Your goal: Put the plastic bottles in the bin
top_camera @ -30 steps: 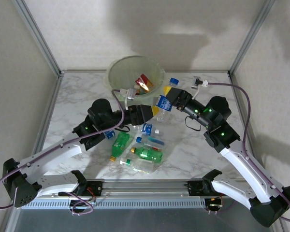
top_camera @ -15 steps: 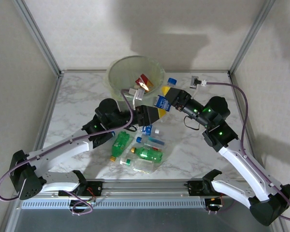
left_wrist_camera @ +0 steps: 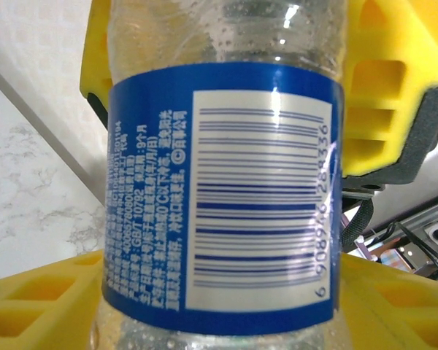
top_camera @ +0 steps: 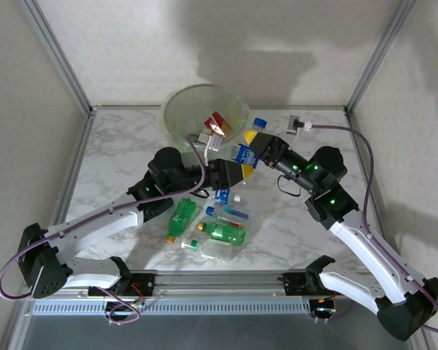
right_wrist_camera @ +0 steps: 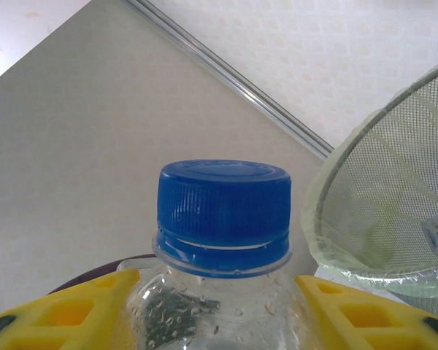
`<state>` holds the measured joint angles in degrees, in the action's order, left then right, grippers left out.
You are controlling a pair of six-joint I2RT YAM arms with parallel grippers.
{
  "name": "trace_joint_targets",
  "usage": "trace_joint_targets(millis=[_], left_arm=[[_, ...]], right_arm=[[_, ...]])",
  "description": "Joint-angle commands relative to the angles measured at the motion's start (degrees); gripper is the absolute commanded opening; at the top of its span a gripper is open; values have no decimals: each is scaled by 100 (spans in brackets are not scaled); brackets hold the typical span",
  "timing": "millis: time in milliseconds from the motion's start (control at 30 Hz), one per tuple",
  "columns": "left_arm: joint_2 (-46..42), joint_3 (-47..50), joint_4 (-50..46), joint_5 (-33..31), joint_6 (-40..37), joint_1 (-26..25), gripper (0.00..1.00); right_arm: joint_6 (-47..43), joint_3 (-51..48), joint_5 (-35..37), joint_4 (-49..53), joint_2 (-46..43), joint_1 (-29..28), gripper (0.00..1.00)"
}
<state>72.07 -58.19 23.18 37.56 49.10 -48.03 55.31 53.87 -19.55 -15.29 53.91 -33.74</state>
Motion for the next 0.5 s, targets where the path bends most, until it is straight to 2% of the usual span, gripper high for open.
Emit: trace_joint_targets(millis=[0,100,167,267,300,400,467], left_arm=[[-105,-214,-50,-136,-330,-49,61],[-146,-225,-144,-248,-413,-39,58],[-192,-261,-309,-398,-533,-18,56],[-279,-334,-419,-486,-696,76,57],[-299,-402,-715,-567,-795,132,57],[-245,-868,-1640,-866,-1231,404,57],[-164,-1227,-2172,-1064,-1419,682,58]], right_arm=[[-9,17,57,-98,-14,16,54],[-60,103,153,22,-18,19,59],[-169,235,339,275,-33,19,69],[-343,444,784,807,-105,25,88],[-399,520,1046,1063,-151,25,92],[-515,695,1928,1857,-319,49,98],[-579,745,2334,2299,-420,76,99]])
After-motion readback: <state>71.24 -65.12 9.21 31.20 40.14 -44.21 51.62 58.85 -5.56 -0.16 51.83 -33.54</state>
